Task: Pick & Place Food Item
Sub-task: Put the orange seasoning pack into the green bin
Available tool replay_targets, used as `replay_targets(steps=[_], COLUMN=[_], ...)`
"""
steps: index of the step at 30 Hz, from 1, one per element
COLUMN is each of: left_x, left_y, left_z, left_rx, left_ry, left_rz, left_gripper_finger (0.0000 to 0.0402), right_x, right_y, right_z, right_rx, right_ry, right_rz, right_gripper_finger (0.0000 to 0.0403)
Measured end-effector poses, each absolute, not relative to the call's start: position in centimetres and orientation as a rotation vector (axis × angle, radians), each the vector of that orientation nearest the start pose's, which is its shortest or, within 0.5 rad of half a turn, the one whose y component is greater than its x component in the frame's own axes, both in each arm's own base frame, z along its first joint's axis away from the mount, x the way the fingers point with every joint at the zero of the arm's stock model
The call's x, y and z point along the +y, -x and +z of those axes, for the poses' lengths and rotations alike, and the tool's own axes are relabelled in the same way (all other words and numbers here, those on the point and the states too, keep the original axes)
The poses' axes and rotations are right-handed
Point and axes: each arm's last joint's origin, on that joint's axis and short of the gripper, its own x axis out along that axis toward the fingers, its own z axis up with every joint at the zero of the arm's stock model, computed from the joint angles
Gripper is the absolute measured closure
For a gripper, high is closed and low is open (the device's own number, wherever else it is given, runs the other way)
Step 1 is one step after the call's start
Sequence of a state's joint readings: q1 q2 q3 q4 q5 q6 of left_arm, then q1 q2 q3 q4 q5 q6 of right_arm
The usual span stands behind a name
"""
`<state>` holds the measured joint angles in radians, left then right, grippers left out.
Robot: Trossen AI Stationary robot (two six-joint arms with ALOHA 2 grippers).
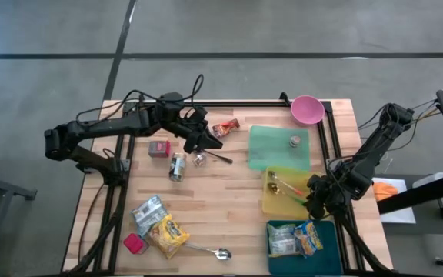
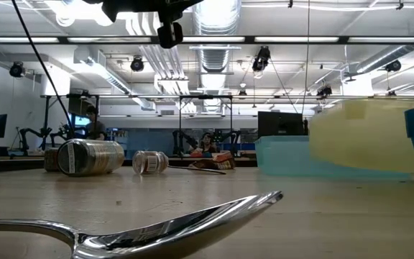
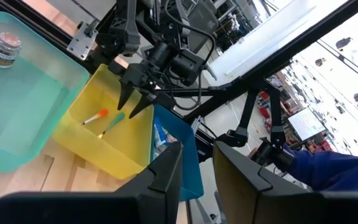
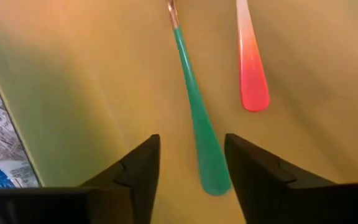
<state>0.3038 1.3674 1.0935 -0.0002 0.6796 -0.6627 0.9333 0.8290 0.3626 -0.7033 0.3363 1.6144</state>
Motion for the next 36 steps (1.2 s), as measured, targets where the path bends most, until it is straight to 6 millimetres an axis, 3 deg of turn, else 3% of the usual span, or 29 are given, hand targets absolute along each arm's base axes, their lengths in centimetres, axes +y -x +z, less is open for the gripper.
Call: replay_targets(steps=[7,23,29,36], left_x=[7.6,7.8,8.1,9.0], left_y=[-29.7,-29.7,-29.9,-31.7], left_z=[32.6,32.0,31.3,28.3], left_rx=[0.376,0.401,0.412,0.477], left_ry=[0.868,0.953,1.100,1.179], left_rz=[-0.179,-0.059,0.068,0.195], left_gripper_finger=[0.0303,0.0303,0.0303,0.0303], right_x=[9.4,10.0,10.0,10.1], right_y=[-8.2,-8.6,-9.0,-9.5], right_z=[15.4,17.3,19.8,23.4], right_rx=[1.041,1.045,0.984,0.889], right_ry=[-0.784,-0.758,-0.609,-0.471], right_rz=[-0.347,-0.333,-0.393,-0.503], right_gripper_finger=[0.0188,0.0186,0.0186,0.0186])
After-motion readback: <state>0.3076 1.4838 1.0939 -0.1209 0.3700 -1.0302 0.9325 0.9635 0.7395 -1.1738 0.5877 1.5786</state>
